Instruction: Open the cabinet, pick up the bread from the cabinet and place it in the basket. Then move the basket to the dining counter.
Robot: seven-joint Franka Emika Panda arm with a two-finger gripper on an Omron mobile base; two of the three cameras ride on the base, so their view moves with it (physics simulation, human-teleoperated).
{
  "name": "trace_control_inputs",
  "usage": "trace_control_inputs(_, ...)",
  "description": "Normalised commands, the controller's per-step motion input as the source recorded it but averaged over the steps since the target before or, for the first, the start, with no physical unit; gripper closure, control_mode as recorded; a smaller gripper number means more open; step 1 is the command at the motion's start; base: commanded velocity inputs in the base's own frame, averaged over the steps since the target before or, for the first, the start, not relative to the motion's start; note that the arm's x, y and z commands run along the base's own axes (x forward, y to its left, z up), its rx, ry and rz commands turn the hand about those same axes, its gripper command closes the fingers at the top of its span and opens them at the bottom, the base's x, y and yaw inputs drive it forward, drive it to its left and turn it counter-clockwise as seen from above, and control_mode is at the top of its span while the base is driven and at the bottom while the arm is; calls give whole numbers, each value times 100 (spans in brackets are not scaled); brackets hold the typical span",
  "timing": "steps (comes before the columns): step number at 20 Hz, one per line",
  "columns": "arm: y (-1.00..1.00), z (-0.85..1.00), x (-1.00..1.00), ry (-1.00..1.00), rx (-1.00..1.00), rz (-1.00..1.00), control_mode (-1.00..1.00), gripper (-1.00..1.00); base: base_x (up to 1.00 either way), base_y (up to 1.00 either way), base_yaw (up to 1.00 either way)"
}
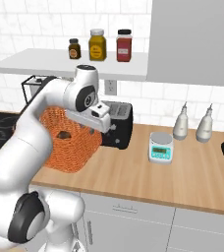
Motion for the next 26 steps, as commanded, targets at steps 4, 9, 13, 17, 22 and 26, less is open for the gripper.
trace_control_inputs(4,-36,97,-42,-7,0,0,-100,100,0,0,0)
trace_control_inputs(9,-8,20,-22,-2,0,0,-100,100,0,0,0)
trace_control_inputs(13,-35,12,-8,-5,2,0,-100,100,0,0,0)
trace_control_inputs(17,-23,6,-17,-1,2,0,100,100,-9,-11,0)
trace_control_inputs(22,0,0,0,0,0,0,100,100,-28,-89,-11)
trace_control_inputs(26,0,0,0,0,0,0,100,100,-18,-82,-53)
